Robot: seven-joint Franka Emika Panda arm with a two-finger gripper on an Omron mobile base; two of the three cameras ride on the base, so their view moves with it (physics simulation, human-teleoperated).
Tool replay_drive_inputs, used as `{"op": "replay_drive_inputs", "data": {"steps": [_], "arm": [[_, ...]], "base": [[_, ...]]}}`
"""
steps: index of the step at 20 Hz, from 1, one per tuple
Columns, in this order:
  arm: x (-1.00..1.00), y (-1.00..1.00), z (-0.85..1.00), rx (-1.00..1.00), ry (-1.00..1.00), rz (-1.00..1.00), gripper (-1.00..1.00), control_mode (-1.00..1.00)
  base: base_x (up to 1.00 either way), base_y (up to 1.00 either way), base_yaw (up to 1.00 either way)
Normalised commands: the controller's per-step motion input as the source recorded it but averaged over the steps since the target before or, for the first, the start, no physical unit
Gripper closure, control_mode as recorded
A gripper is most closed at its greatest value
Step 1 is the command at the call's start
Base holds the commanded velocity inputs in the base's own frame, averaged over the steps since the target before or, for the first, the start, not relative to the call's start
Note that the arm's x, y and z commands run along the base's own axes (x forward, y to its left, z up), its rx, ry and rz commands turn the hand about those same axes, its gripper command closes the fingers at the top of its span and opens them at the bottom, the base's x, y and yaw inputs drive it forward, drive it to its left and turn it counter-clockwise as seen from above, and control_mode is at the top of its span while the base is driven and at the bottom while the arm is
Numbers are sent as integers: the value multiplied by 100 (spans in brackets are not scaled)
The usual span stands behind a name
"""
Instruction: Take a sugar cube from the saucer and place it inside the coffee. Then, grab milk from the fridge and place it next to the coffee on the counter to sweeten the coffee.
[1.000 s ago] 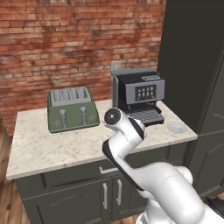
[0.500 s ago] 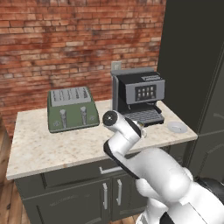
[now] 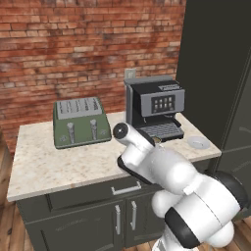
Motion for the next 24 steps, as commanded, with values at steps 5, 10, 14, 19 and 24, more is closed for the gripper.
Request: {"op": "replay_drive_inputs", "data": {"steps": [5,10,14,19,24], "arm": [[51,0,-15,0,0,-4,100,-100],[34,0,-9,0,1,-2,-100,-100],[0,0,0,0,0,0,-100,-100],[0,1,24,0,0,-1,-100,-100],[-12,5,85,0,-2,-2,-100,-100]], "base": [[0,0,0],[0,0,0],[0,0,0],[0,0,0],[0,0,0]]}}
